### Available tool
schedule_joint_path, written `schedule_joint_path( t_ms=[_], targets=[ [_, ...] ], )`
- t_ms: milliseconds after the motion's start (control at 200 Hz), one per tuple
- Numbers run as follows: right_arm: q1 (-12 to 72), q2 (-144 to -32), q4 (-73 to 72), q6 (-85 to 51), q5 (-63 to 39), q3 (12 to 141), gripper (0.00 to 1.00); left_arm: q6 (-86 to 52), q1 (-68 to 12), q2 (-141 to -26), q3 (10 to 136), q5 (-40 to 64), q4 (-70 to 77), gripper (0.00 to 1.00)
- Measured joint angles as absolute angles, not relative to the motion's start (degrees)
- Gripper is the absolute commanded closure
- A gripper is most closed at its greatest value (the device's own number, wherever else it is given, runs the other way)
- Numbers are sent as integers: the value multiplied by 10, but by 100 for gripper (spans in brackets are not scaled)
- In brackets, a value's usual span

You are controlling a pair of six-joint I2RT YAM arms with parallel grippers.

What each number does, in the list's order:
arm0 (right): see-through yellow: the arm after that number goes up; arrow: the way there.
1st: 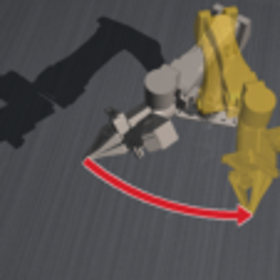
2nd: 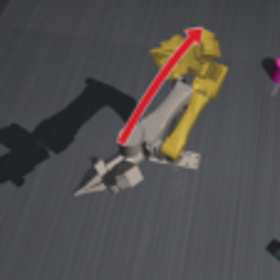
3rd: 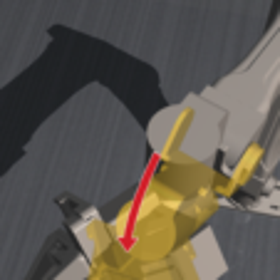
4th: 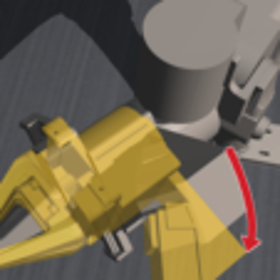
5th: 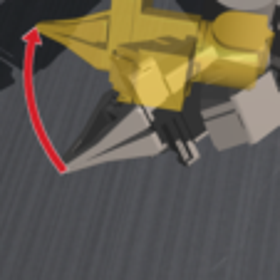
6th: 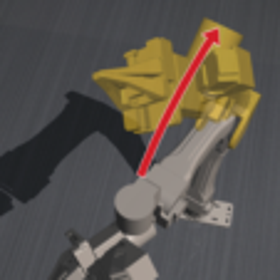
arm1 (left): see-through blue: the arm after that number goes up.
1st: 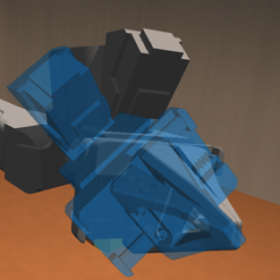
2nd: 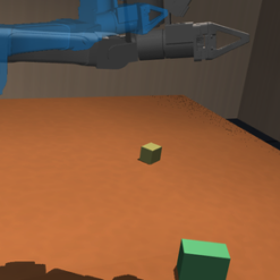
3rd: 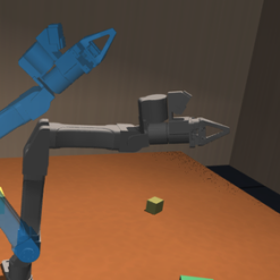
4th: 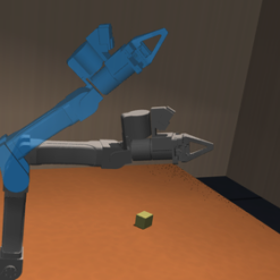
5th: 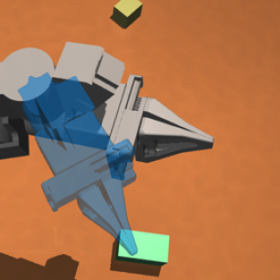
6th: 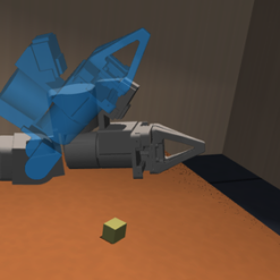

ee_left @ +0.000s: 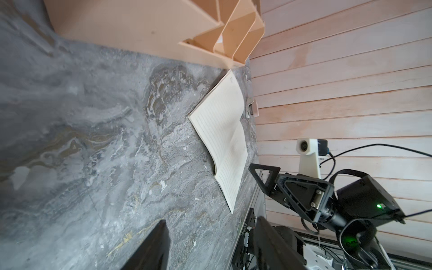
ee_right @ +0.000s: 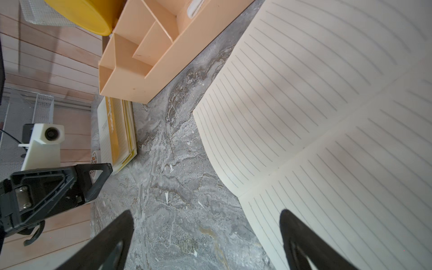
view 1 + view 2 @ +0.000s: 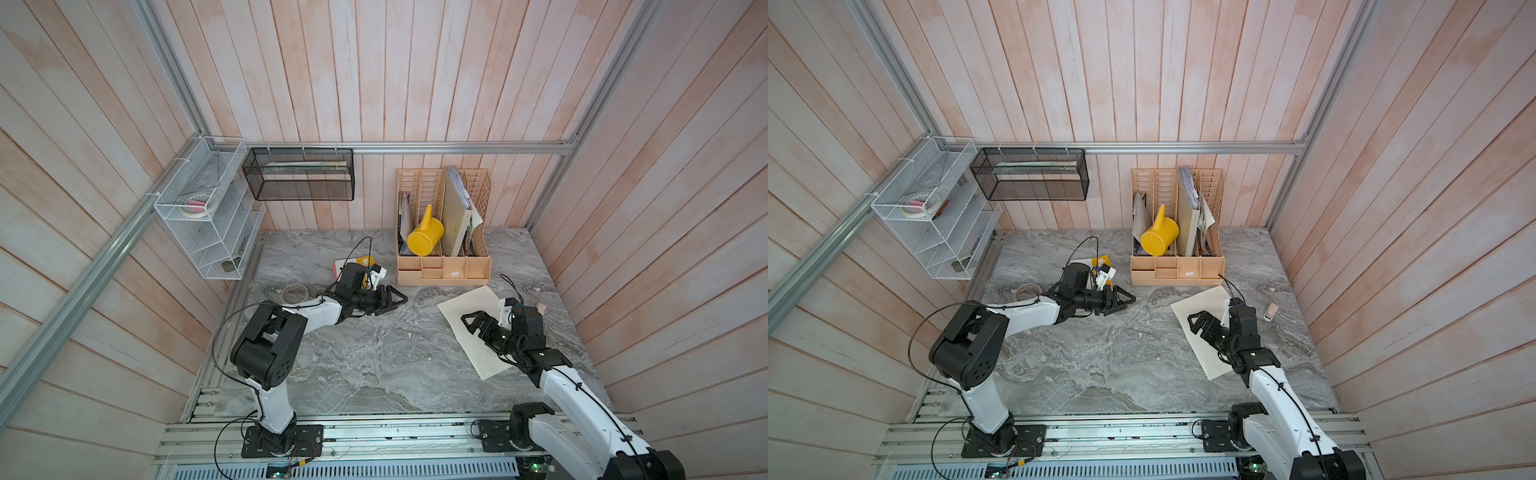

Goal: Close the notebook
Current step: Place the notebook at the notebook, then close the notebook at the center of the board.

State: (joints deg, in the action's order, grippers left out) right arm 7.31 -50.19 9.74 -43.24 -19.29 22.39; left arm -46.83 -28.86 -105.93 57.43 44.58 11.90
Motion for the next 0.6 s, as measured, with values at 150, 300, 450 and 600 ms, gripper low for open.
schedule_joint_path(
  t_ms=[150, 300, 450, 600],
  targets=[
    [72, -498, 112, -445, -176, 189, 2, -499, -329, -1099, 594, 429, 134, 39],
    [70, -478, 126, -463, -156, 166, 2, -531, -360, -1118, 609, 410, 157, 40],
    [68, -478, 124, -471, -150, 163, 2, -561, -380, -1138, 614, 384, 176, 40],
    [67, -479, 121, -477, -151, 153, 2, -598, -396, -1169, 618, 361, 207, 40]
  ],
)
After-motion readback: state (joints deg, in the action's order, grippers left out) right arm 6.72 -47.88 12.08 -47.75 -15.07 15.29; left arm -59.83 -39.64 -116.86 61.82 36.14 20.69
